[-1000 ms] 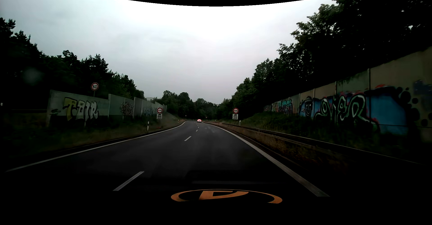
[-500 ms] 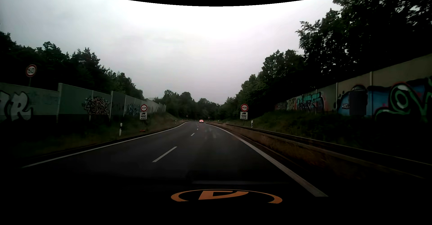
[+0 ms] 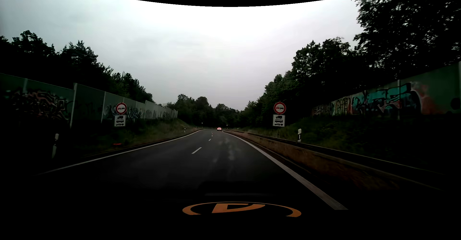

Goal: Follow the waypoints while adhering to traffic rules and regulations

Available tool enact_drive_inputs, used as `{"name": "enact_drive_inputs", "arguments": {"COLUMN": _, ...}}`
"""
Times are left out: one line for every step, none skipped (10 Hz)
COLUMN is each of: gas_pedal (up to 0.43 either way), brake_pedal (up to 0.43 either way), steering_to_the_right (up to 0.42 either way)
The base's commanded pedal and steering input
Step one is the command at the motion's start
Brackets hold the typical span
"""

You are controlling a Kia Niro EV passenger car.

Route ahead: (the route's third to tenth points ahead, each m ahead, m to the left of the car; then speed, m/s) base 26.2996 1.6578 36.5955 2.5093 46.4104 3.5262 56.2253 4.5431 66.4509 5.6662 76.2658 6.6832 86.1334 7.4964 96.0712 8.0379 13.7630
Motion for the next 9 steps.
{"name": "enact_drive_inputs", "arguments": {"gas_pedal": 0.028, "brake_pedal": 0.0, "steering_to_the_right": -0.016}}
{"name": "enact_drive_inputs", "arguments": {"gas_pedal": 0.028, "brake_pedal": 0.0, "steering_to_the_right": -0.016}}
{"name": "enact_drive_inputs", "arguments": {"gas_pedal": 0.039, "brake_pedal": 0.0, "steering_to_the_right": -0.016}}
{"name": "enact_drive_inputs", "arguments": {"gas_pedal": 0.039, "brake_pedal": 0.0, "steering_to_the_right": -0.015}}
{"name": "enact_drive_inputs", "arguments": {"gas_pedal": 0.039, "brake_pedal": 0.0, "steering_to_the_right": -0.015}}
{"name": "enact_drive_inputs", "arguments": {"gas_pedal": 0.047, "brake_pedal": 0.0, "steering_to_the_right": -0.016}}
{"name": "enact_drive_inputs", "arguments": {"gas_pedal": 0.047, "brake_pedal": 0.0, "steering_to_the_right": -0.015}}
{"name": "enact_drive_inputs", "arguments": {"gas_pedal": 0.047, "brake_pedal": 0.0, "steering_to_the_right": -0.014}}
{"name": "enact_drive_inputs", "arguments": {"gas_pedal": 0.047, "brake_pedal": 0.0, "steering_to_the_right": -0.014}}
